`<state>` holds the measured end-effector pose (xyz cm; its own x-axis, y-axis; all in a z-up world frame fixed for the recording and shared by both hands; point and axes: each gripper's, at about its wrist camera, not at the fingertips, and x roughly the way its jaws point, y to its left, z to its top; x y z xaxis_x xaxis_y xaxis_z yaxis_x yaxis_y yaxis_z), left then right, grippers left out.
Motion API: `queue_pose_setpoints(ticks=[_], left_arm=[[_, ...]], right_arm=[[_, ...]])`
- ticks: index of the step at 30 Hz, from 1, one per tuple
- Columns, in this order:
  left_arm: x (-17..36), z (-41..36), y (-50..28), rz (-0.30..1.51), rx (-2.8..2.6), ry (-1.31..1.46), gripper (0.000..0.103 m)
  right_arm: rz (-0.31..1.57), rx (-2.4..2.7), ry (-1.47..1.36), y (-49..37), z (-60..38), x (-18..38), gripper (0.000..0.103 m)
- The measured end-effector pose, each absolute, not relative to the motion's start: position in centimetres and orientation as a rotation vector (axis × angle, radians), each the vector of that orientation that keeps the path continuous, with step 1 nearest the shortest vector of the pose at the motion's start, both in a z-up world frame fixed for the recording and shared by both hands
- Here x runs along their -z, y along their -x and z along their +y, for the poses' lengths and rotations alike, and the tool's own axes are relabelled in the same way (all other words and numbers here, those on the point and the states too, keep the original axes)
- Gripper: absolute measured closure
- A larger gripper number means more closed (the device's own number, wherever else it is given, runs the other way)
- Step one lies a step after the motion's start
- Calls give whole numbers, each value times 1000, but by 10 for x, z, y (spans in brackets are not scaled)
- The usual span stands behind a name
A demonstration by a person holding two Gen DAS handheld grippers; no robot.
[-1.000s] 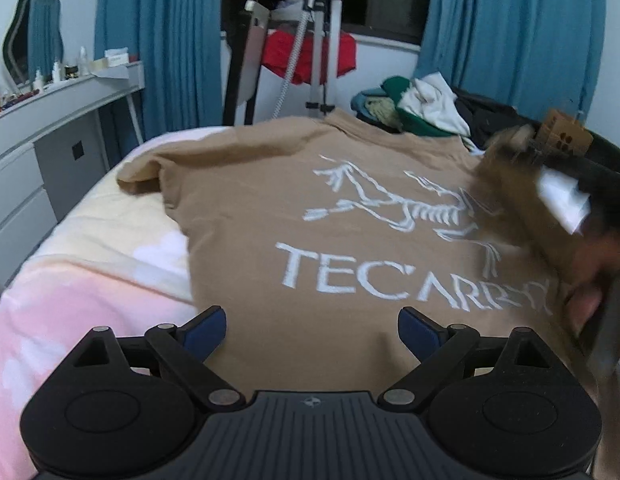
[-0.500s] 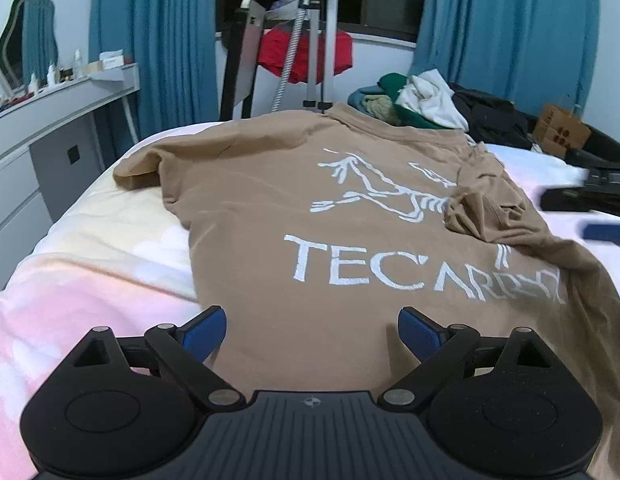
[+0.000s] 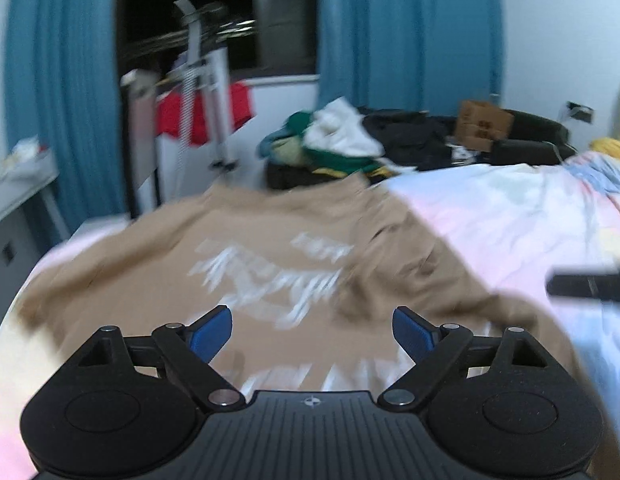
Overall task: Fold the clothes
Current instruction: 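Fold the held side over the shirt back and open the right gripper, then grasp the opposite side of the shirt with the left gripper and lift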
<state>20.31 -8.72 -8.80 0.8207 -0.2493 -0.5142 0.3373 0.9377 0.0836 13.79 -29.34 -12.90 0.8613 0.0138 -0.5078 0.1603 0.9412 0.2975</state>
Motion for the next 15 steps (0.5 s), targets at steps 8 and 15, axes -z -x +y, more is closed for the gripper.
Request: queue_pose_setpoints(ticks=[8,15], left_arm=[[113,-186,-293,613,415,-247,41],[128,-193,-321,675,390,-223,96]], right_arm=[[516,148,-502,-141,-342,139,22],[541,162,-605,-145,-363,154,22]])
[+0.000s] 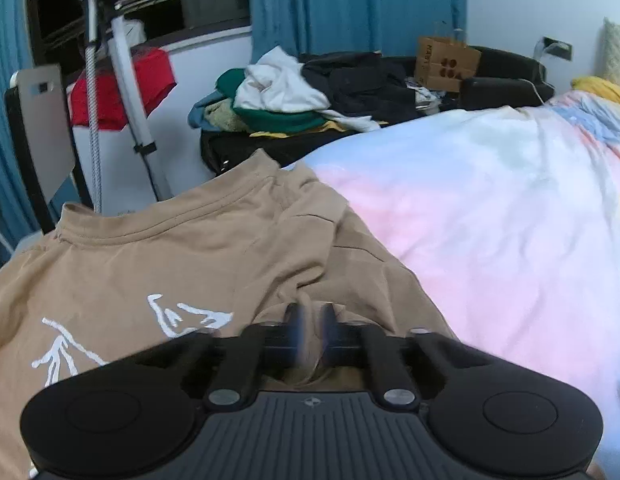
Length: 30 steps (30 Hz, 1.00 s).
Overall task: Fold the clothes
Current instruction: 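Grasp the opposite side of the shirt with the left gripper and lift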
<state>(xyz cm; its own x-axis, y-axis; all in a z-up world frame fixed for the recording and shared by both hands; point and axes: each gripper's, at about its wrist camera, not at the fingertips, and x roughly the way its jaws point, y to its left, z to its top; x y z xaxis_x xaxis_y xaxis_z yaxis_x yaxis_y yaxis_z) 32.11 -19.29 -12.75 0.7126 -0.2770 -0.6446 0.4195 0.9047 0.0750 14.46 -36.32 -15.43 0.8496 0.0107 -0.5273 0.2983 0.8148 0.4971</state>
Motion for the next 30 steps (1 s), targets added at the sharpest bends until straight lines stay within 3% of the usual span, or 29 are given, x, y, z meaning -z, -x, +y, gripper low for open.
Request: queue_pose_setpoints(ticks=[8,15,17,19,24,30], left_arm=[[85,-102,-350,662,342,249,97],[114,-37,-385,835,55,363,96],[118,-27,-380,843,88,407,84],[115,-27,-369,834,137,399,51],[113,-41,-321,833,253,435,11],[136,-56,-279,887,297,699,11]], right_arm=[[529,140,-644,-139,-365,153,22],[549,136,-660,-141,-366,156,22],[562,123,-663,-141,-366,158,22],[566,119,-668,-141,-366,158,22],[561,126,-695,-140,-371,158,22],[548,130,-739,-135,-380,154,22]])
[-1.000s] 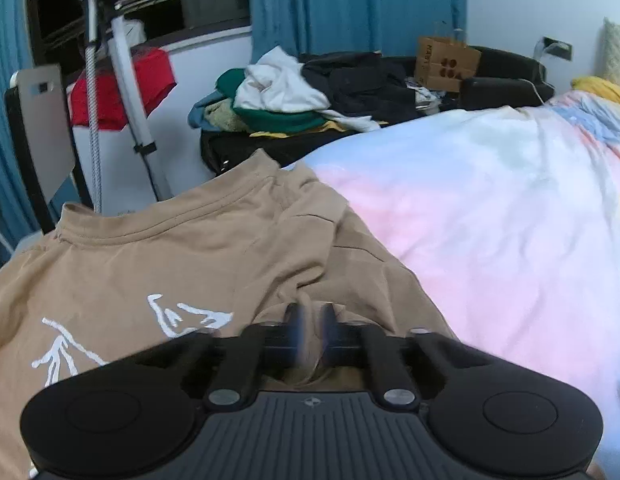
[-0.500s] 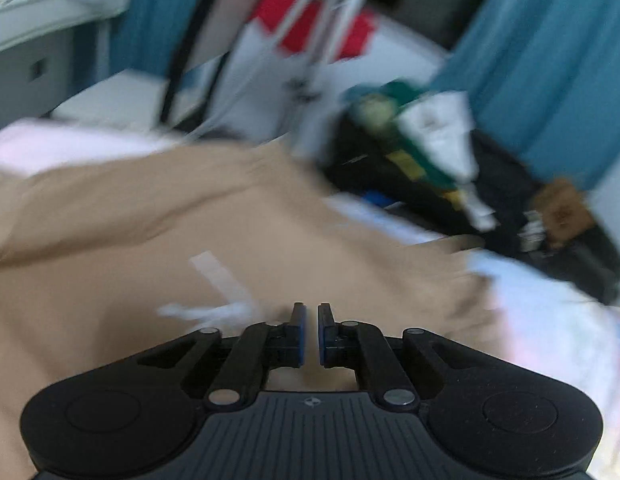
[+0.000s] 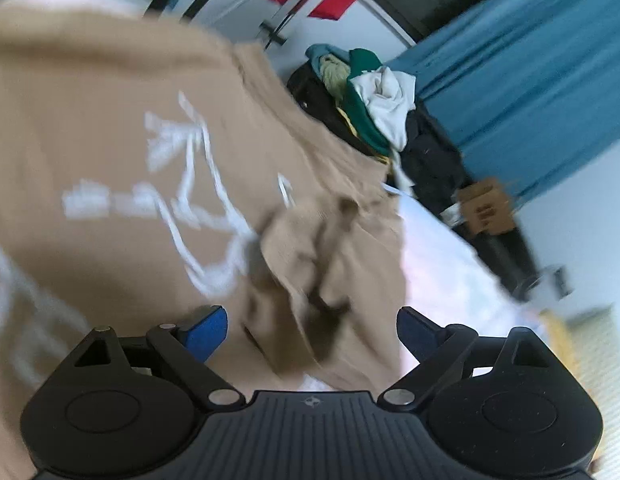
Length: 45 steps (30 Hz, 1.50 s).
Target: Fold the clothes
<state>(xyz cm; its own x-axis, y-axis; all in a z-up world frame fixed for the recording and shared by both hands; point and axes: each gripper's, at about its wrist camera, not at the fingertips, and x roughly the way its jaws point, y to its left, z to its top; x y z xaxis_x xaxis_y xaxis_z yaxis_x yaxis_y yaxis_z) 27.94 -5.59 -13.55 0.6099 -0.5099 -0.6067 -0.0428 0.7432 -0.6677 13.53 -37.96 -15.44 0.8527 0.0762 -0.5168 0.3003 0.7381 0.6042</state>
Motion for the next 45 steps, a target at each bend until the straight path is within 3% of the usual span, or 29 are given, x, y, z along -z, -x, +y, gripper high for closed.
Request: queue_pose_setpoints(ticks=[2,5,6,7,8,15,19,20,21,22,24,35,41,45], left_arm=[[144,-68,-275,897,307,722,17],[151,-84,-279,896,265,662,45],[153,-89,-281,895,248,637,63],[153,-92,-283,891,233,613,88],[152,-90,-284,887,217,589,98],[142,-62,-298,806,49,384,98],[149,-51,-301,824,108,352,93],[145,-49,-295,824,117,368,81],[140,-46,-288,829,123,382,57],[135,-44,-278,823,135,384,45],[125,-43,-253,803,167,357,43],[122,-67,-46,840,480,319,44],[145,-106,19,866,670,215,60],[151,-129,44,873,729,94,62]], right_arm=[[540,128,-745,-134,-381,154,22],[557,125,-738,-136,-380,156,22],[564,121,-738,-137,-379,157,22],[570,117,-737,-138,-379,159,22],[574,114,-734,-139,-378,159,22],[590,79,-730,-143,-375,160,22],[643,8,-702,-153,-363,166,21],[660,-12,-690,-155,-360,167,22],[672,-20,-675,-157,-357,167,22],[682,-29,-661,-157,-355,167,22],[683,-43,-653,-156,-356,164,22],[568,-99,-500,-91,-358,96,22],[509,-65,-529,-3,-371,96,22],[509,-15,-586,23,-376,106,20]])
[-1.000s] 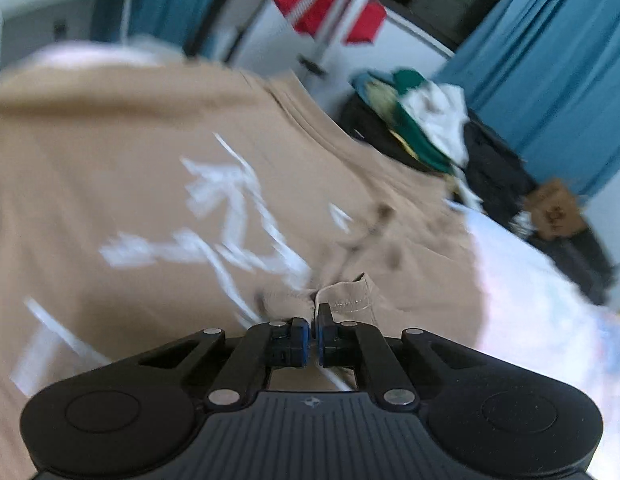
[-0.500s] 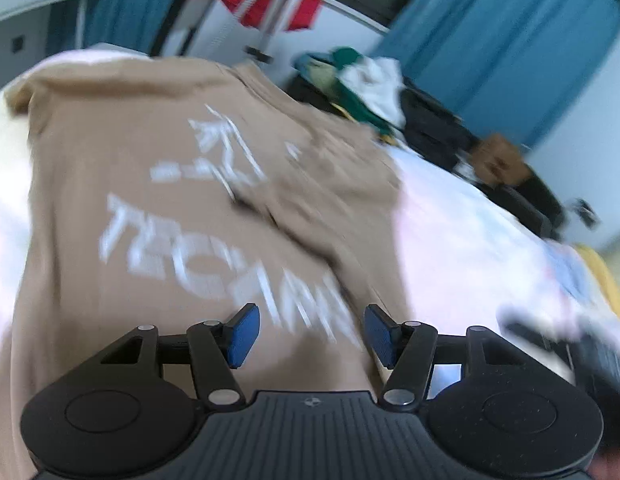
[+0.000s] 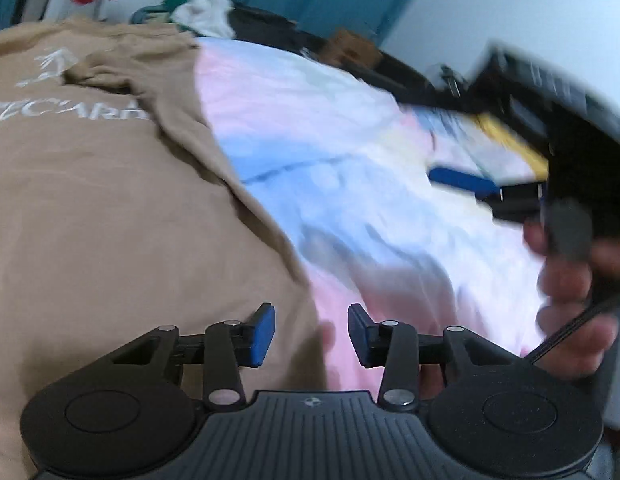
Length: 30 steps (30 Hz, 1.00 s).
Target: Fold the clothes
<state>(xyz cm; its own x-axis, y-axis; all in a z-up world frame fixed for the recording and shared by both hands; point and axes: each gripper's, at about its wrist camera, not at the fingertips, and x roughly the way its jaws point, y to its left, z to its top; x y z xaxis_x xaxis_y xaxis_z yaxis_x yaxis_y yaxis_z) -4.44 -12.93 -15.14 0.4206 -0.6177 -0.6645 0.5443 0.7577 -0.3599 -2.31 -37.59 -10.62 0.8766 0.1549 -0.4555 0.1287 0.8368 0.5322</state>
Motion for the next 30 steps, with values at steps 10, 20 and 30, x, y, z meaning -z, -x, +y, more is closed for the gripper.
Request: queue_pose_setpoints(ticks=[10,20,30], left_arm=[[175,-148,57,866,653,-73,73],[124,-70,41,971,666,269,102],[159,17,21,1200,406,376,102]], right_arm=[[610,5,-519,2,-359,118,21],[604,9,-508,6,-356,117,21],[651,-47,-439,1,-332,123,21]])
